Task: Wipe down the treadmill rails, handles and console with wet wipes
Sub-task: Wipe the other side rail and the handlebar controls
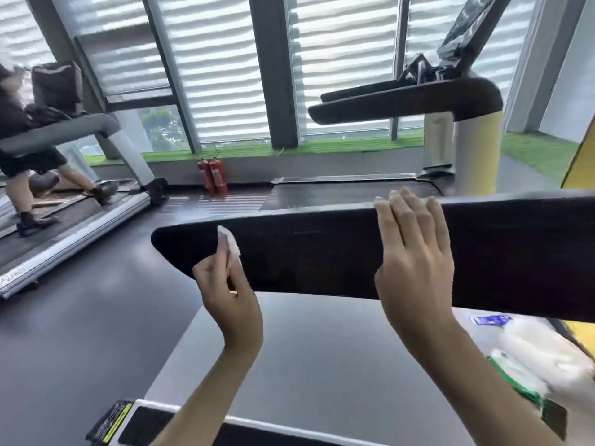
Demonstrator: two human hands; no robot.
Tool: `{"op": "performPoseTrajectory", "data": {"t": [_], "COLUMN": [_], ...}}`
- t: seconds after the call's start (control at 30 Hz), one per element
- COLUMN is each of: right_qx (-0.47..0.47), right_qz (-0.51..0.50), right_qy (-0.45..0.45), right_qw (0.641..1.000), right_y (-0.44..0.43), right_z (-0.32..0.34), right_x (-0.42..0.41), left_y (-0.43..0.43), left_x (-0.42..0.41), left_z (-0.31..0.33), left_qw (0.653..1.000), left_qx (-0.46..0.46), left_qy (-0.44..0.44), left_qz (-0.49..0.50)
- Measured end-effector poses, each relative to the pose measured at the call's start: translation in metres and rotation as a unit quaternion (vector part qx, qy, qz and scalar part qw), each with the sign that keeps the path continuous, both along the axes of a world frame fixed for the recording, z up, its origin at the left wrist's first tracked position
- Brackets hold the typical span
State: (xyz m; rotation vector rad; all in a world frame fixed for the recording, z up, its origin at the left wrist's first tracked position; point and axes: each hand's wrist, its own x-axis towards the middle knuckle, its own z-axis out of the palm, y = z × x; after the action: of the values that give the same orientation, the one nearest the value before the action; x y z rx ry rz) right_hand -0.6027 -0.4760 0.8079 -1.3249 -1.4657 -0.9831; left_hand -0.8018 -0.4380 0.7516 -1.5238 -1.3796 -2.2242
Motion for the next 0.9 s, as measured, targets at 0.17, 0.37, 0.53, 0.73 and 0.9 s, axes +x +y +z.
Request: {"op": "performPoseTrajectory", "data": {"t": [0.17,0.37,0.53,0.73,0.9], "right_qx": [-0.077,-0.192,-0.250,-0.384,-0.493], "right_qz": [-0.011,0.018,0.075,-0.079,-0.149], "right_qy": [-0.017,0.020,0.210,0.360,0.390], "right_qw": [0.997,0.981,0.942,0.847,0.763], "right_y": [-0.010,-0.027,-0.053,-0.079,-0.079], "right_z": [0.000,0.014,0.042,0.087,0.116], "right_x": [0.000,-0.002,0.002,0.004,0.014], "left_y": [-0.020,-0.037,-0.045,-0.053,-0.051], "left_x": [0.025,0.060,0.082,0.109,0.119], "left_z": [0.035,0.079,0.106,0.153,0.168], "left_qw": [0.988,0.966,0.940,0.883,0.851], "left_qx": [-0.091,-0.194,-0.273,-0.412,-0.478], "left_qy": [-0.096,-0.092,-0.145,-0.176,-0.180], "left_qz": [-0.081,-0.143,-0.143,-0.142,-0.127]}}
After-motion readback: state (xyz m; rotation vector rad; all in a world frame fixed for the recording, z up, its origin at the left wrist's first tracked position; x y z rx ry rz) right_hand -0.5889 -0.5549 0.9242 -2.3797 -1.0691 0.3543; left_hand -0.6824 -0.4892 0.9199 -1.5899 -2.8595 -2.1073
